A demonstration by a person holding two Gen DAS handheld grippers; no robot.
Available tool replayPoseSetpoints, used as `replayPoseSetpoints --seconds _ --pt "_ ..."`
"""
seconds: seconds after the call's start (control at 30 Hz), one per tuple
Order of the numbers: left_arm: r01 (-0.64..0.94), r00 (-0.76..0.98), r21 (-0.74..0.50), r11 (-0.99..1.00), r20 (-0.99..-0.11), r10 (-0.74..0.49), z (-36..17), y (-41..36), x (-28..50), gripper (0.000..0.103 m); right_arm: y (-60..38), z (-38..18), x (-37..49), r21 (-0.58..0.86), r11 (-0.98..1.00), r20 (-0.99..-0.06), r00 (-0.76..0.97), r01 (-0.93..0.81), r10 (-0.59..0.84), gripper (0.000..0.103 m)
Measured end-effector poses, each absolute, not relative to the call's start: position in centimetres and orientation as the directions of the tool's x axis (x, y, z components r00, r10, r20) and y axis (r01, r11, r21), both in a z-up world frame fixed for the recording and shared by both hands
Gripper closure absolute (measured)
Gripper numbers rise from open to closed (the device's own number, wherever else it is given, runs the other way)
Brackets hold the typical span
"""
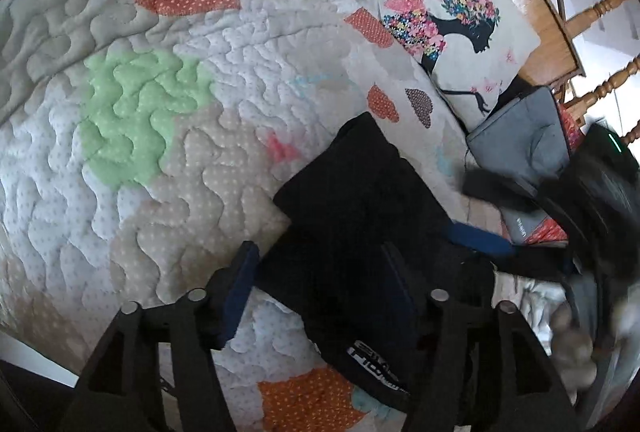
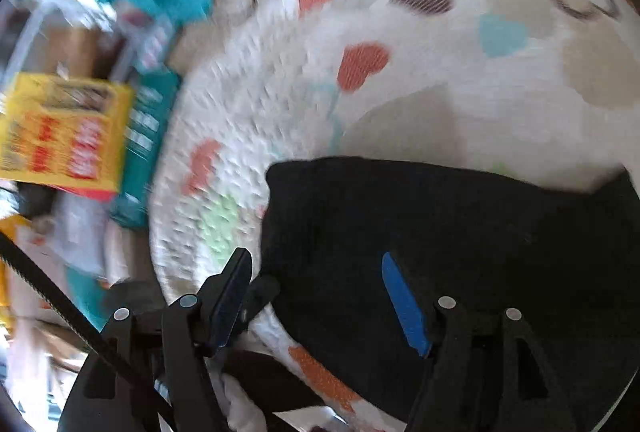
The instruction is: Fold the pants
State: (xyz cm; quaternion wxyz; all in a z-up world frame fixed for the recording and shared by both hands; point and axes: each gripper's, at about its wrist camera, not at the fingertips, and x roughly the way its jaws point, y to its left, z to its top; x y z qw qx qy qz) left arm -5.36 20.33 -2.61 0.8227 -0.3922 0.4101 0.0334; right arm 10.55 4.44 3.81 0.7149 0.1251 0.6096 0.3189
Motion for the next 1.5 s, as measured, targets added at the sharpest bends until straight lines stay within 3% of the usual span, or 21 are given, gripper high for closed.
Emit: replayPoseSetpoints --seconds 0.17,0.33,0.37,0.43,0.57,0.63,0.7,0.73,0.77,0.83,1.2,1.5 --pt "-0.385 0.683 -0.628 0.676 -0.687 -0.25 -2.9 19.8 -5.5 0.034 10.9 2.2 13.4 0.405 0.86 -0.907 -0.02 -0.31 0.42 0.03" --pt "-0.387 0.684 -0.618 0.684 -0.69 -0.236 -2.9 19.3 -5.4 0.03 15.9 0.3 14.3 0.204 0.888 -0.979 -0.087 -0.413 0.185 0.016" --pt "-0.384 0.681 -0.619 0.685 -0.691 -0.242 -2.9 19.3 -5.2 0.033 16.5 -0.1 14.2 0.17 0.885 -0.985 -0.094 -0.434 0.144 0.016" --pt "-0.368 0.667 -0.635 0.679 -0.689 -0.283 -3.2 19.3 -4.9 0.067 17.9 -1.0 13.9 0.084 0.869 -0.995 -0.087 -0.488 0.047 0.013" --pt "-0.348 0.658 -0.682 0.643 -0.666 -0.351 -3.7 19.6 -4.7 0.072 19.7 -1.8 12.0 -0.074 0.799 -0.997 0.015 -0.597 -0.081 0.016" --pt "-0.331 0.67 -0.699 0.634 -0.647 -0.364 -3.4 19.7 -4.8 0.074 19.4 -1.1 11.1 -0.121 0.77 -0.993 0.075 -0.627 -0.096 0.034" --pt "-0.305 0.681 -0.72 0.624 -0.623 -0.386 -3.0 19.5 -4.9 0.075 18.2 0.1 10.5 -0.126 0.764 -0.991 0.115 -0.633 -0.069 0.049" --pt "-0.283 0.688 -0.733 0.619 -0.605 -0.402 -2.6 19.2 -4.9 0.075 17.6 0.6 10.2 -0.121 0.764 -0.99 0.128 -0.633 -0.051 0.066" --pt "-0.263 0.691 -0.737 0.623 -0.595 -0.412 -2.2 18.8 -4.9 0.075 16.4 1.2 9.8 -0.115 0.768 -0.989 0.141 -0.63 -0.032 0.074" --pt "-0.217 0.696 -0.741 0.635 -0.574 -0.432 -1.3 17.7 -4.8 0.076 13.5 2.7 9.4 -0.044 0.794 -0.987 0.147 -0.606 0.057 0.078" --pt "0.061 0.638 -0.744 0.665 -0.483 -0.599 3.0 8.1 -3.9 0.076 -2.0 8.0 6.8 0.252 0.873 -0.894 0.245 -0.418 0.375 0.08" --pt "0.208 0.51 -0.691 0.693 -0.527 -0.679 3.2 -3.0 -2.3 0.076 -17.2 5.4 4.8 0.491 0.849 -0.778 0.341 -0.195 0.528 0.079"
